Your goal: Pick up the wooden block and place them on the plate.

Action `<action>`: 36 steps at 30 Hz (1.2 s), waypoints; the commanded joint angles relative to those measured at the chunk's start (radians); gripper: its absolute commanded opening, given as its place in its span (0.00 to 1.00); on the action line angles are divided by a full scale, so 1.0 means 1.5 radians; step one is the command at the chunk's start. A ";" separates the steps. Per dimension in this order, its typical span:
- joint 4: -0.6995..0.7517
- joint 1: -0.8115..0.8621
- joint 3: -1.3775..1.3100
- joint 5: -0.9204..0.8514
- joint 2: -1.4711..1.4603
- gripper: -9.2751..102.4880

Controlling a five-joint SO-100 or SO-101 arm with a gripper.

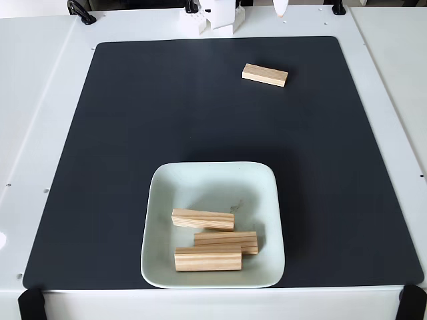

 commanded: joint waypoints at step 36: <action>-0.232 -0.092 0.377 0.236 0.027 0.08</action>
